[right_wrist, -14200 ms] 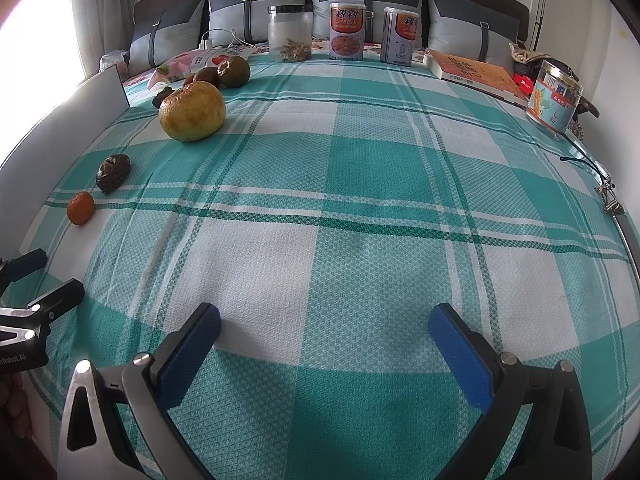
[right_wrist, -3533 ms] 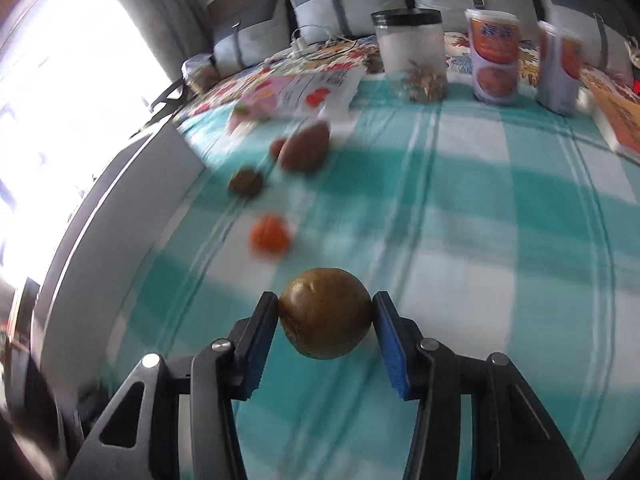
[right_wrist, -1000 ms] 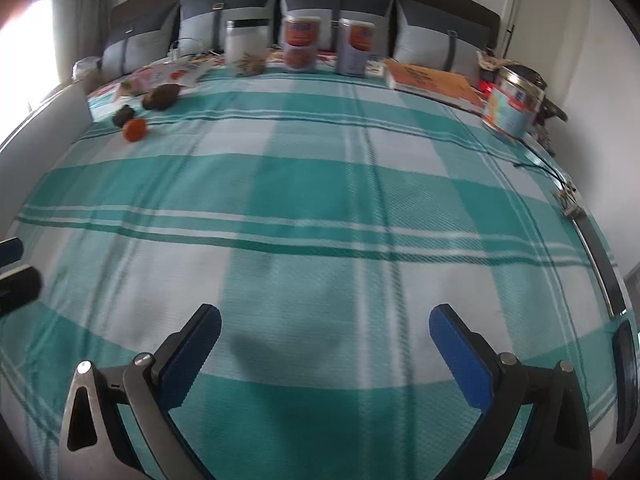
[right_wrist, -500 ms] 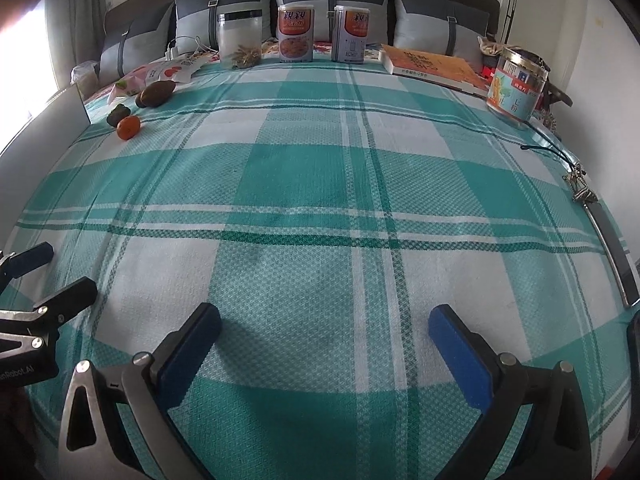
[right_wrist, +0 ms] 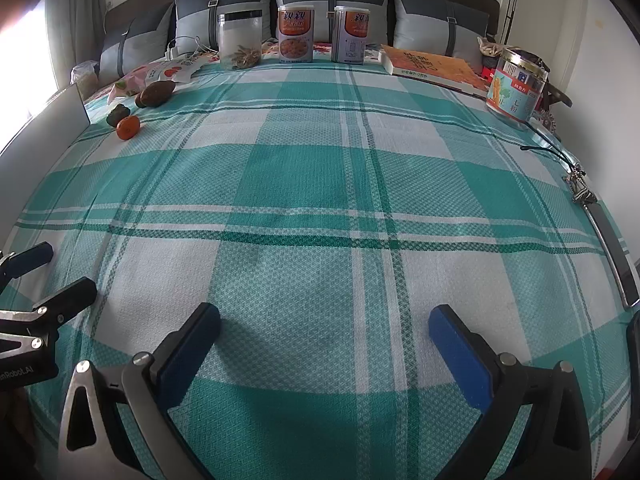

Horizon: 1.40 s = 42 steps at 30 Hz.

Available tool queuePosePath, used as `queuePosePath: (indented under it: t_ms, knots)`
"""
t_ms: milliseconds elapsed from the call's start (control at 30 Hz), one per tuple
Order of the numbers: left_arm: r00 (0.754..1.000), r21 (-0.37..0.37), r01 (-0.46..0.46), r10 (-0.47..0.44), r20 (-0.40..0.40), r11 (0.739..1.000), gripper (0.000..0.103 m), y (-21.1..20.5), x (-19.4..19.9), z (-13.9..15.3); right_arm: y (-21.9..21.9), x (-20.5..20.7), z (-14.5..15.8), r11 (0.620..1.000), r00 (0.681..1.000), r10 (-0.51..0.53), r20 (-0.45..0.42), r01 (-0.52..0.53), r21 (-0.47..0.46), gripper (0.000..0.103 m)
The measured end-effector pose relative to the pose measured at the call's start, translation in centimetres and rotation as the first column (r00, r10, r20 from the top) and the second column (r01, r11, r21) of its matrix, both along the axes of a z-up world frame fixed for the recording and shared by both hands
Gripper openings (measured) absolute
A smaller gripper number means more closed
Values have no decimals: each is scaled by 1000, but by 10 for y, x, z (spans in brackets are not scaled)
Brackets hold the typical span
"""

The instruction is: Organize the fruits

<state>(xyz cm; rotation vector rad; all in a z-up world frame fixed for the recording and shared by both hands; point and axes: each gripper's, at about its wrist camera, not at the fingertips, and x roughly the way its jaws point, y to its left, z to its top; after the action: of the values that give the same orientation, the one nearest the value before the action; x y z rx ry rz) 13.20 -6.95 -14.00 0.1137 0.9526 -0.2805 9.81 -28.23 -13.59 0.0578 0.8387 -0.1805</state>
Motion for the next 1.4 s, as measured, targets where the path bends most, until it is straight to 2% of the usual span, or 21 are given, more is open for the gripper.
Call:
queuePosePath:
  t_ms: [1300, 1400]
  knots:
    - [1000, -3, 0, 0, -1, 1000, 96, 0, 0, 0, -2, 2, -1, 1000, 1000, 4, -6, -4, 24, 103]
    - [1000, -4, 0, 0, -2, 1000, 96, 0, 2, -1, -3, 13, 4, 999, 999, 39, -32, -38, 29, 103]
